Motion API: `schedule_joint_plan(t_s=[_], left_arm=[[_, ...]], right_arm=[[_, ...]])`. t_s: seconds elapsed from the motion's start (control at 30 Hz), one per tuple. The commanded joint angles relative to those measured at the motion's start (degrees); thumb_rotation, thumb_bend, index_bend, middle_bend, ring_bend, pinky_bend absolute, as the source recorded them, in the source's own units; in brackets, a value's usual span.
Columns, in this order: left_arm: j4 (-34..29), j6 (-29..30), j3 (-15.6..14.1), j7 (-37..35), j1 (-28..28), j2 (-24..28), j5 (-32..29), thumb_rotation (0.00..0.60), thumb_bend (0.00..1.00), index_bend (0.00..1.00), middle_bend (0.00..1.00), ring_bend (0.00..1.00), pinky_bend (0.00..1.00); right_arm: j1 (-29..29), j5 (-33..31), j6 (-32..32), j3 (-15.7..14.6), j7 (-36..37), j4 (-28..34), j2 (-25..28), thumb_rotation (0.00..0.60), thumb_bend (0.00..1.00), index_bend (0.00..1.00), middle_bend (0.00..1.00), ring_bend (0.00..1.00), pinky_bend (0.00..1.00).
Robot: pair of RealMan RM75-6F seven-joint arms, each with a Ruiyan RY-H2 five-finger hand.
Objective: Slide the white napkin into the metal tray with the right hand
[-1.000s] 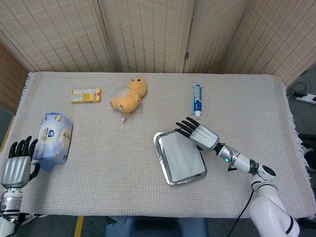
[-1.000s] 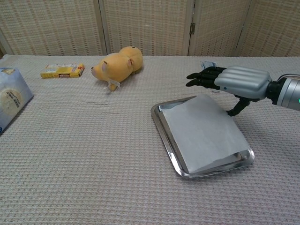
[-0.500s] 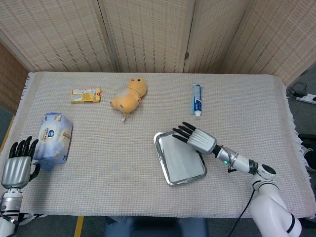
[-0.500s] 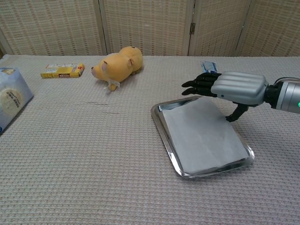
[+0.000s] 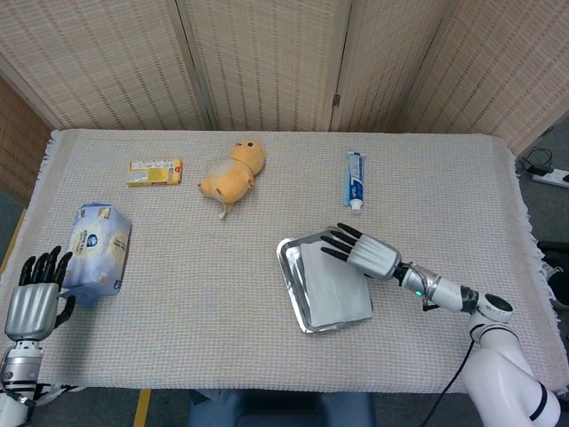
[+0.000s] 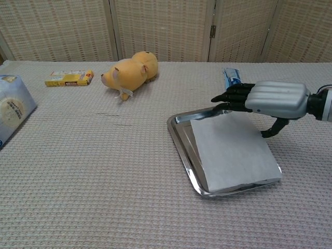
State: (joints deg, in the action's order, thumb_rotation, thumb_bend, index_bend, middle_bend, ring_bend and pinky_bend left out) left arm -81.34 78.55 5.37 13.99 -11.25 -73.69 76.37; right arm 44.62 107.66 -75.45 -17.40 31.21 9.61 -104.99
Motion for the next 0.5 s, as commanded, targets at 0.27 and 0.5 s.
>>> schedule_joint_plan(t_s=[0.27, 0.5], left_arm=[[-0.4, -0.05, -0.14, -0.71, -0.02, 0.34, 0.46, 0.6, 0.48, 0.0, 0.0, 0.0, 0.0], [-0.55, -0.03, -0.12, -1.74, 0.19, 0.91, 0.44, 0.6, 0.48, 0.0, 0.0, 0.0, 0.0]], right_arm=[[1.92, -0.48, 1.47, 0.95, -3.26, 2.63, -0.18, 0.6, 0.34, 0.0, 0.0, 0.0, 0.0], [3.49, -0.59, 2.21, 1.46, -2.99, 5.14, -0.66, 0.6, 0.34, 0.0, 0.0, 0.0, 0.0]])
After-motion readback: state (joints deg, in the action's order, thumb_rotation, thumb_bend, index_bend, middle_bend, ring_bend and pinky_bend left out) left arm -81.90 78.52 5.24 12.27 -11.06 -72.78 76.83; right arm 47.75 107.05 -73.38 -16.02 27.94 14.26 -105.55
